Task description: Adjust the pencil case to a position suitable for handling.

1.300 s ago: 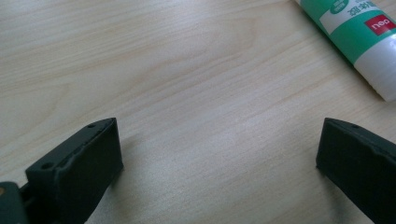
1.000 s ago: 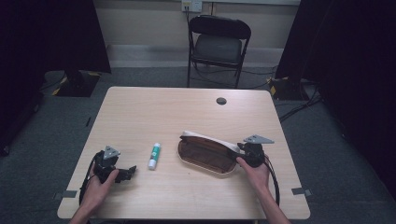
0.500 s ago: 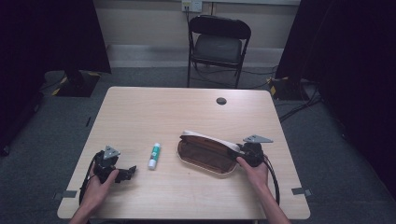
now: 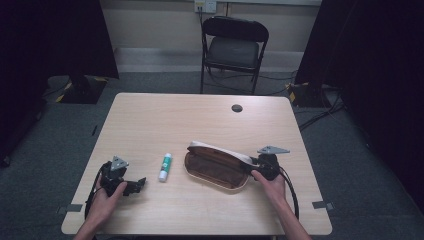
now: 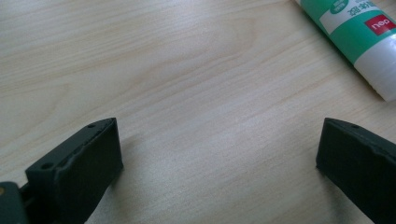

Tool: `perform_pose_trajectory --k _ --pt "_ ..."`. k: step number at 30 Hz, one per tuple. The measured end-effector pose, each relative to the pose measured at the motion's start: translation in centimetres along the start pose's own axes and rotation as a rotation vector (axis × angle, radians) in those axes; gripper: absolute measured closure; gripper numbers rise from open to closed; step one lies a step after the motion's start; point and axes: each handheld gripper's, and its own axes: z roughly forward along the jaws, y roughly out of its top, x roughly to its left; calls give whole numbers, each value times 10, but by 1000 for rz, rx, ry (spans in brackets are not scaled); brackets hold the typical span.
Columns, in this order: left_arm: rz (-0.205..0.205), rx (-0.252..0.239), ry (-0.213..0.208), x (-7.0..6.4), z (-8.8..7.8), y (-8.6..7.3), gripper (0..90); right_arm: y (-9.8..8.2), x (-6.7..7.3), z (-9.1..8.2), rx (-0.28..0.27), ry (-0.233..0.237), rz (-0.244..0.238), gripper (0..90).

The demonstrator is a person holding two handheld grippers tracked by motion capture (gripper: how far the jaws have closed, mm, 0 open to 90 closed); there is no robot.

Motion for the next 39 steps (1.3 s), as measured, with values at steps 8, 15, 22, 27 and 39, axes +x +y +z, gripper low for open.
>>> perform_pose_trajectory --k 8,15,22,27,39 --pt "0 0 0 0 0 0 0 -2 3 -3 22 57 -26 565" --pt "-1 0 0 0 0 0 0 -4 7 -6 35 90 -46 579" --pt "0 0 0 0 0 0 0 -8 16 -11 55 162 -84 579" --pt "0 0 0 0 0 0 0 -12 21 -18 73 174 -96 577" --pt "0 0 0 0 0 0 0 -18 33 -27 83 148 -117 381"
